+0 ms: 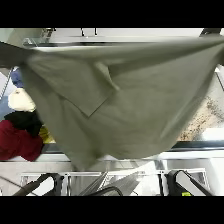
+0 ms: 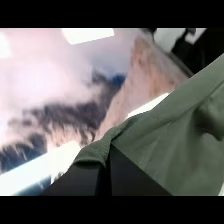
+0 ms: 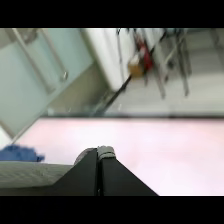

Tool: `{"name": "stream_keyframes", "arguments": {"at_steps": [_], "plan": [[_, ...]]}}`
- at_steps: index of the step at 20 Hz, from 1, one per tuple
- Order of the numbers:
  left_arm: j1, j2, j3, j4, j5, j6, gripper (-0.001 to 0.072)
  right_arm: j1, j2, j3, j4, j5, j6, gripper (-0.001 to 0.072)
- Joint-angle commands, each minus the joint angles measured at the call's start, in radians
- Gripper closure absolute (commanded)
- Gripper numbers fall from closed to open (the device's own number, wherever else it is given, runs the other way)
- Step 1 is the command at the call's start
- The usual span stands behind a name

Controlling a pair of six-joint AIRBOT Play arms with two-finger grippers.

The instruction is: Fold the shirts.

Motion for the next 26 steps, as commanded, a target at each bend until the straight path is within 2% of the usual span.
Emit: {"name": "stream_keyframes", "arguments": {"at_steps": [1, 2, 4, 7, 10, 13, 15, 17, 19, 26], "plan": [[-0.141, -0.206, -0.142, 0.165, 0.138, 0.04, 0.0695, 0.226, -0.177, -0.216, -0.163, -0.205, -0.063, 0.0692], [-0.152, -0.281, -0.155, 0.211, 0.182, 0.039, 0.0695, 0.267, -0.257, -0.231, -0.215, -0.278, -0.063, 0.0692], [-0.152, -0.441, -0.13, 0.242, 0.217, 0.039, 0.0695, 0.281, -0.422, -0.22, -0.182, -0.353, -0.074, 0.0692], [-0.145, -0.667, 0.005, 0.238, 0.198, 0.035, 0.0695, 0.274, -0.655, -0.134, -0.03, -0.328, -0.114, 0.0692], [-0.143, -0.8, 0.167, 0.243, 0.181, -0.002, 0.0695, 0.272, -0.792, -0.017, 0.028, -0.288, -0.101, 0.0692], [-0.129, -0.846, 0.293, 0.306, 0.116, -0.059, 0.0695, 0.24, -0.774, 0.005, 0.012, -0.248, -0.076, 0.0693], [-0.129, -0.846, 0.338, 0.409, 0.037, -0.082, 0.0695, 0.212, -0.749, 0.005, -0.105, -0.169, 0.008, 0.0694], [-0.13, -0.846, 0.346, 0.445, -0.034, -0.113, 0.0695, 0.201, -0.737, -0.009, -0.186, -0.09, 0.061, 0.0694], [-0.131, -0.835, 0.304, 0.448, -0.069, -0.116, 0.0695, 0.204, -0.728, -0.047, -0.203, -0.055, 0.063, 0.0695], [-0.134, -0.78, 0.126, 0.484, -0.022, -0.122, 0.0695, 0.209, -0.727, -0.112, -0.27, -0.087, 0.063, 0.0693]]}}
